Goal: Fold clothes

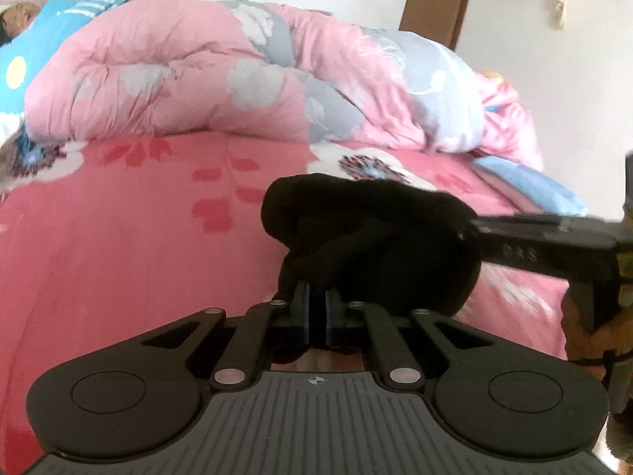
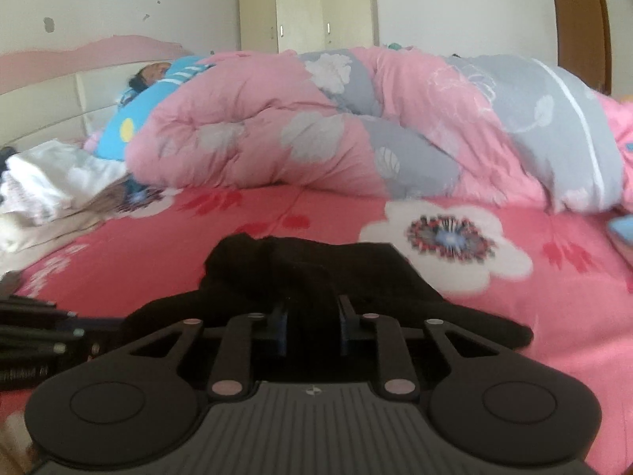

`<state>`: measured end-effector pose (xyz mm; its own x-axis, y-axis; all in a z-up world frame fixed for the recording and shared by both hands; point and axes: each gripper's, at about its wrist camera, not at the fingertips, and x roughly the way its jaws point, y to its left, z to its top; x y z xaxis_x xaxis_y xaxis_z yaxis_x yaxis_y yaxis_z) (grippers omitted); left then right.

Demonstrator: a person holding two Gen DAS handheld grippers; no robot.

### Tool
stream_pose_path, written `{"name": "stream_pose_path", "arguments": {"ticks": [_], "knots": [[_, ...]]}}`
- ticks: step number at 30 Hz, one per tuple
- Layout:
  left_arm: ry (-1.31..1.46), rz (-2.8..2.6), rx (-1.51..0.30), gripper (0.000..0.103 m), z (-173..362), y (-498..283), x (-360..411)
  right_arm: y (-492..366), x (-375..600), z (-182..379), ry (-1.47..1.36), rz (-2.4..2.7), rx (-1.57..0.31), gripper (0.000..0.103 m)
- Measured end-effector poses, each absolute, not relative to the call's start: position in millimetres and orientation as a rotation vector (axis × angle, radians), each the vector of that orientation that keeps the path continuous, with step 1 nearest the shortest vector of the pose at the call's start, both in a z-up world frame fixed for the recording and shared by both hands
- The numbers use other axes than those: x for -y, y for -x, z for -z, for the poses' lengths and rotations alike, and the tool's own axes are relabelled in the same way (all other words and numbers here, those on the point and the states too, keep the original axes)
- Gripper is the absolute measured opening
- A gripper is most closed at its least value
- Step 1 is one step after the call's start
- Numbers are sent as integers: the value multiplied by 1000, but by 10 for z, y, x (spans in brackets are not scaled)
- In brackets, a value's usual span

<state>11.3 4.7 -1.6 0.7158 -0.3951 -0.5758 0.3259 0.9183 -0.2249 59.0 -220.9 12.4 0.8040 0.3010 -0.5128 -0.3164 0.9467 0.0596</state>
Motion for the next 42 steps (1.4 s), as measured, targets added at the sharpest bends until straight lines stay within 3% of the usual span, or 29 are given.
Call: {"name": "stream_pose_path", "arguments": {"ticks": [6,11,14,15,18,21,26,29,33,42], "knots": [[110,451,-771,8,113,141,-85,128,2296,102,26,-343,-643,24],[145,446,-764,12,105,206,-146,415,2425,93,22,-355,-669,31],[187,443,-739,18,83,254,-210,469,2490,-56,23,-381,-653,33],[203,441,-727,24,71,263,-233,487,2512,-106,23,-390,-648,33],[231,434,-717,39,89,245,-274,511,2568,-273,20,-409,-614,46],[240,428,-735,41,159,183,-285,361,2573,-437,-19,-399,-536,61],[255,419,-765,42,275,87,-302,-284,2320,-367,-97,-376,-578,61],[261,422,-779,42,329,75,-311,-628,2079,-187,-77,-378,-650,55],[249,418,-790,42,375,84,-313,-795,1913,-18,-40,-359,-683,12],[217,412,-803,42,392,107,-263,-273,2464,-406,-188,-277,-504,7]]}}
